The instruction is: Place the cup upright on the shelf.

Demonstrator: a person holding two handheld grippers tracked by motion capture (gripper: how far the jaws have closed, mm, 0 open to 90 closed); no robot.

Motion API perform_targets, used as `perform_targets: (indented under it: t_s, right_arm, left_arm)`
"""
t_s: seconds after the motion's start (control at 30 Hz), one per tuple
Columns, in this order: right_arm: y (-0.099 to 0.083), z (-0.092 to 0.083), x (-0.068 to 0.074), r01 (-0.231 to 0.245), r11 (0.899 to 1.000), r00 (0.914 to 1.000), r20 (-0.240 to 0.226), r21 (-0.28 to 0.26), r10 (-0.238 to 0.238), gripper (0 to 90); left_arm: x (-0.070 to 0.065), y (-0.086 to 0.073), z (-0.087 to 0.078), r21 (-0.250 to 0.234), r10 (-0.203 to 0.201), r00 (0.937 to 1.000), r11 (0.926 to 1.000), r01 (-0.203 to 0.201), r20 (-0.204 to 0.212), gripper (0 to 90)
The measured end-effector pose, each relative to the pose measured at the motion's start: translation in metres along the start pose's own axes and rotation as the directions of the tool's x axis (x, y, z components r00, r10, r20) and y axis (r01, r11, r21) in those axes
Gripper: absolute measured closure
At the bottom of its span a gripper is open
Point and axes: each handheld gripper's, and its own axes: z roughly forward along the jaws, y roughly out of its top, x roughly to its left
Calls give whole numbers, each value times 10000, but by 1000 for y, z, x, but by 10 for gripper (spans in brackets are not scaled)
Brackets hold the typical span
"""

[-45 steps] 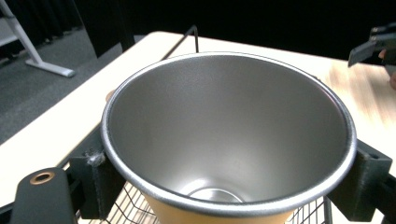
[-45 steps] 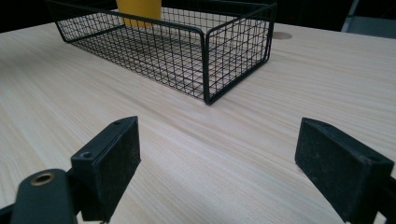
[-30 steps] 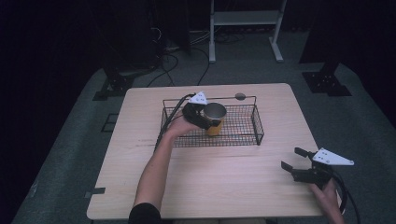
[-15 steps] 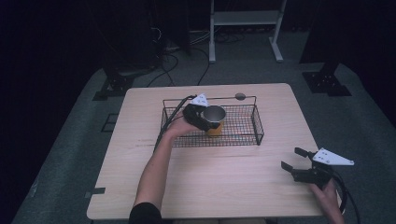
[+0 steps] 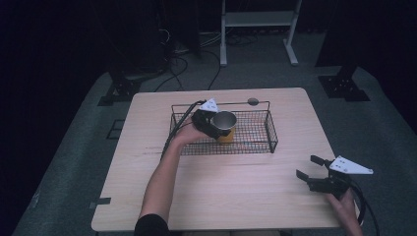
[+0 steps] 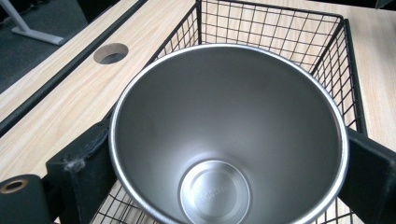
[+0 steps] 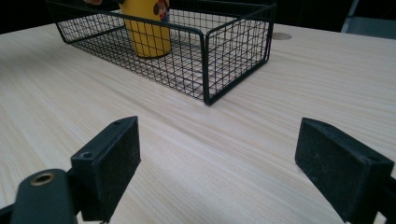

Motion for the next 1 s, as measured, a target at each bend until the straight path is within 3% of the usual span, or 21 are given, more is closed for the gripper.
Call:
perform_targets:
  t_s: [0.2, 0.6, 1.0]
  right_arm:
    - [0, 0, 0, 20, 10000, 10000, 15, -5, -20, 131]
    - [0, 0, 1, 122, 9999, 9999, -3, -8, -122, 132]
    - [0, 0, 0, 61, 10000, 10000, -34, -16, -61, 131]
  left_arm:
    - [-1, 2, -1, -186, 0, 10000, 9998, -1, -37, 0]
    - [0, 9, -9, -622, 19, 9995, 9981, -38, -305, 0]
    - [-9, 19, -23, -1079, 207, 9986, 9938, -259, -487, 0]
